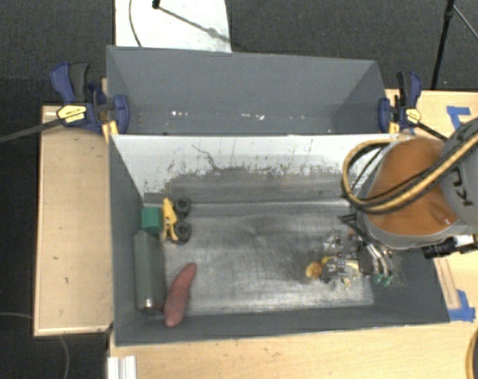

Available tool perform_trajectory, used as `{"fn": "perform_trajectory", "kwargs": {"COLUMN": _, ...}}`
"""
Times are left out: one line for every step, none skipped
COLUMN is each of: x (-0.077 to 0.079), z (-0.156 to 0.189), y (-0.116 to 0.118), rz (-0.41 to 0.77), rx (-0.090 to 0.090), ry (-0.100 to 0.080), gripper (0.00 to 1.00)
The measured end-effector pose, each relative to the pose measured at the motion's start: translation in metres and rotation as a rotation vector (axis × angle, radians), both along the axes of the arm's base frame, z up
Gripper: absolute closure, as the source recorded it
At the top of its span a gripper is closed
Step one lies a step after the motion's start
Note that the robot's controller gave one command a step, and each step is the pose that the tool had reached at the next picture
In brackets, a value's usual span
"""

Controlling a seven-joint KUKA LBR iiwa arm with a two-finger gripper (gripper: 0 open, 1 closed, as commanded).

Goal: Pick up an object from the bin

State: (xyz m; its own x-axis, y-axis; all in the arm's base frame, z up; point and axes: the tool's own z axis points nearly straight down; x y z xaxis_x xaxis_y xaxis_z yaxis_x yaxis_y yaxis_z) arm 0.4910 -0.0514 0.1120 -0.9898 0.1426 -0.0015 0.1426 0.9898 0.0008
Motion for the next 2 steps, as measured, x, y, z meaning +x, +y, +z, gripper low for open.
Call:
{"fn": "perform_trajectory", "kwargs": {"x": -0.0001, "z": 0.0101, "y": 0.0001, "rz": 0.001, "rx": 0.0, "ry": -0.002, "gripper": 1.0}}
{"fn": "perform_trajectory", "kwargs": {"x": 0.0001, "z": 0.0171, "y": 0.0001, "rz": 0.002, "rx": 0.0, "ry": -0.003, "gripper": 1.0}}
